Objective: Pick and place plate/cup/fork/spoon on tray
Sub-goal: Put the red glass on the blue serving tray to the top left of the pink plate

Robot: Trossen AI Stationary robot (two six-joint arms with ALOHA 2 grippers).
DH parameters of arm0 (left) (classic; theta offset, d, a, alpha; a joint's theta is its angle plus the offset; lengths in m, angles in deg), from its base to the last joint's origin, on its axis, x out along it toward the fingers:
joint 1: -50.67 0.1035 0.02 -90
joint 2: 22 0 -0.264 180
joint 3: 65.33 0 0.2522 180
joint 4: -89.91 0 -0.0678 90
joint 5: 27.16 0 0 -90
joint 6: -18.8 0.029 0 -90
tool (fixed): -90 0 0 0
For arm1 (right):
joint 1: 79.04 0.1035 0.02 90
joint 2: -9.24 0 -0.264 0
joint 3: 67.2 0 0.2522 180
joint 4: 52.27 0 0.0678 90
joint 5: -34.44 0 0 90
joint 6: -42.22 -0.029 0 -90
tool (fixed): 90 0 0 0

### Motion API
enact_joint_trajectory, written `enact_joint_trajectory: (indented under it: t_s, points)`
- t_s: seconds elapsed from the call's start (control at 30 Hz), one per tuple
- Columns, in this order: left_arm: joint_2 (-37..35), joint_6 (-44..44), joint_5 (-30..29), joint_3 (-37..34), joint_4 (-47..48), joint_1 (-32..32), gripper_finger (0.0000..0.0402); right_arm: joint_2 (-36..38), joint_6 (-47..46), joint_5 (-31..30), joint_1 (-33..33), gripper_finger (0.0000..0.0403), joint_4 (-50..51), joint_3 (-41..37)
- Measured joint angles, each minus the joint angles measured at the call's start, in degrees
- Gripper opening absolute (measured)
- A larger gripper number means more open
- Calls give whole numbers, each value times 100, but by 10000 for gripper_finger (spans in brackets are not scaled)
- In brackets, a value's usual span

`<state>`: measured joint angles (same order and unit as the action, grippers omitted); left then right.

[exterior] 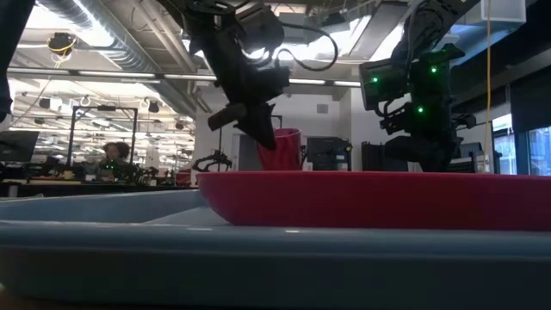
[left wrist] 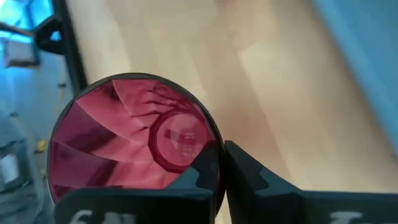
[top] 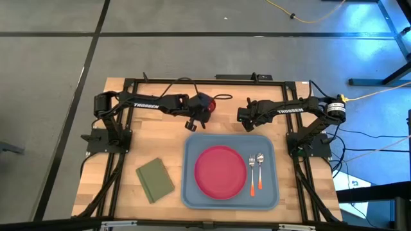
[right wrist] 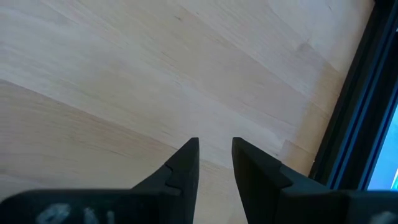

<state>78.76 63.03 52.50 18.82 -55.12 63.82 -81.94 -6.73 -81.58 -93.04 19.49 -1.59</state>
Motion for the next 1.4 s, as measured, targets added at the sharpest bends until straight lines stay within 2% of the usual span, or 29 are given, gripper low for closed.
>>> enact_joint_trajectory:
  t_s: [0.13,0.43,0.63,1.0,1.4]
  points:
    - [-27,-42,-257,108,275,-90,4,0,0,2,-1,101,0,0]
    - [-122,-360,-167,1299,2413,-791,3,0,-10,18,-1,101,1,0]
    - [-136,-998,-154,1787,3716,-1412,2,0,-22,18,-2,101,3,0]
    - [-153,-1979,132,1792,3969,-2341,2,0,-10,19,5,101,8,0]
    - [-155,-2642,200,1372,3979,-2786,2,0,-44,17,469,101,8,0]
